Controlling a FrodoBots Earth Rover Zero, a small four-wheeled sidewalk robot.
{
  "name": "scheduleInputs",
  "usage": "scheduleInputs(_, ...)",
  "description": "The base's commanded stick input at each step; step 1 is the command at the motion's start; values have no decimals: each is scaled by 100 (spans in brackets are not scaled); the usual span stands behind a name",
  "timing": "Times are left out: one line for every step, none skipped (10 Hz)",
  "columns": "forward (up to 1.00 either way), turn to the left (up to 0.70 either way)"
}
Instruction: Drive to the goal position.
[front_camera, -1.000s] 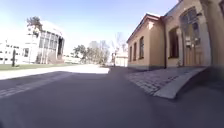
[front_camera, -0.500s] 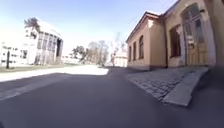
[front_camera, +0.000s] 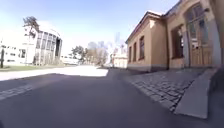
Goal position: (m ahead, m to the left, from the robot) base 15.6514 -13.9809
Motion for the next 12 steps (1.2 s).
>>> scheduleInputs(85,0)
scheduleInputs(85,0)
scheduleInputs(85,0)
scheduleInputs(85,0)
scheduleInputs(85,0)
scheduleInputs(85,0)
scheduleInputs(85,0)
scheduleInputs(85,0)
scheduleInputs(85,0)
scheduleInputs(85,0)
scheduleInputs(85,0)
scheduleInputs(85,0)
